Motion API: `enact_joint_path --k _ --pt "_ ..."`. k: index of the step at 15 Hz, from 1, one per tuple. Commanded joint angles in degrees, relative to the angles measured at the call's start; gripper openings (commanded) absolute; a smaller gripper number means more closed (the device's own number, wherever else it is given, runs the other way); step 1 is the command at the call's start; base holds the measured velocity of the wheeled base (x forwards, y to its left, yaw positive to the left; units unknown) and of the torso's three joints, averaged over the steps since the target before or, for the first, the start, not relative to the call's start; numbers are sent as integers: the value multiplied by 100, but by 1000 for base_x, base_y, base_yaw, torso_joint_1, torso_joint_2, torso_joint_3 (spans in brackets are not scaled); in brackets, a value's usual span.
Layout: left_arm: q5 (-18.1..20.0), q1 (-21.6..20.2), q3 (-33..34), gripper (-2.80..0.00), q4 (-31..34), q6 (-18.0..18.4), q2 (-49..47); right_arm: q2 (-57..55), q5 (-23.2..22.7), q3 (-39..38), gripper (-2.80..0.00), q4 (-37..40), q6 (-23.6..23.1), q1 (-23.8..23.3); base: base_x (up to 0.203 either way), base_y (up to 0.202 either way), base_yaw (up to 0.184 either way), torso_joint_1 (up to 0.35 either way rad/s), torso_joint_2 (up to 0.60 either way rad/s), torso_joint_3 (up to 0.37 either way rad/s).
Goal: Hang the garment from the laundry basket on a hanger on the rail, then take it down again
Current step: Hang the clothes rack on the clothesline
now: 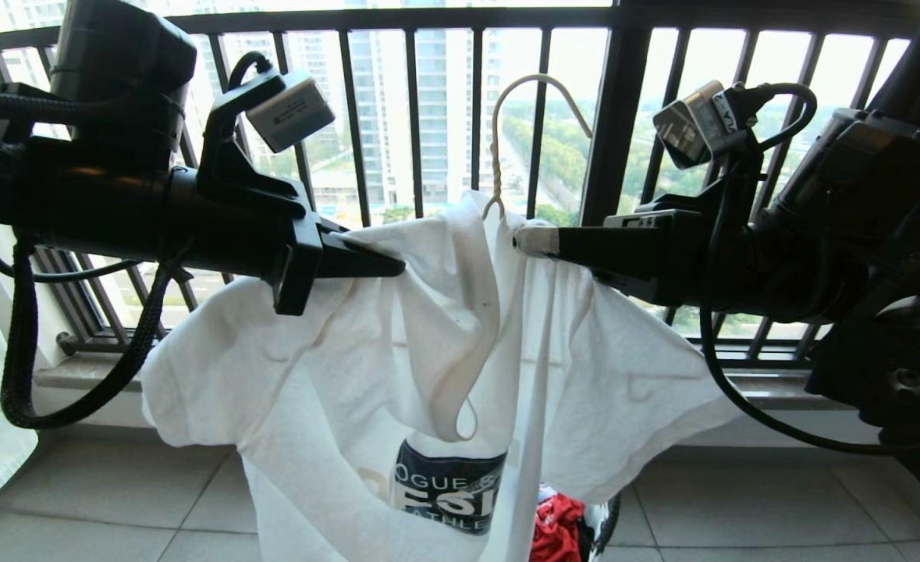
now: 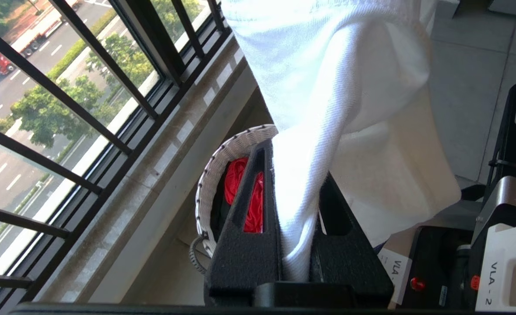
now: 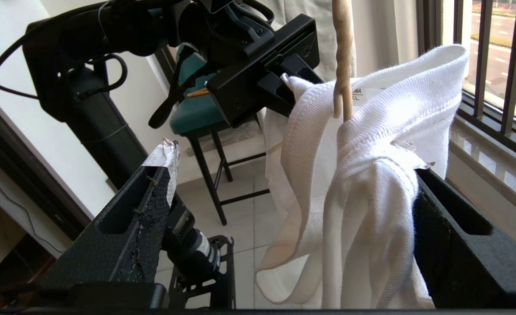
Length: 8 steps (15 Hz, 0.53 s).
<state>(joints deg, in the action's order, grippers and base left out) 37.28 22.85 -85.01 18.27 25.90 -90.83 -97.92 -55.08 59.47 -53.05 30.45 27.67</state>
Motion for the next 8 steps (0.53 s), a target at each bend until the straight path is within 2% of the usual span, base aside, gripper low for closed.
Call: enact_joint_path --k 1,8 --pt "116 1 467 -280 -724 -320 160 -122 50 73 0 -21 13 -25 0 0 0 0 0 0" --pt "140 1 1238 -280 -1820 -861 315 -201 88 156 0 -21 31 -93 0 0 0 0 0 0"
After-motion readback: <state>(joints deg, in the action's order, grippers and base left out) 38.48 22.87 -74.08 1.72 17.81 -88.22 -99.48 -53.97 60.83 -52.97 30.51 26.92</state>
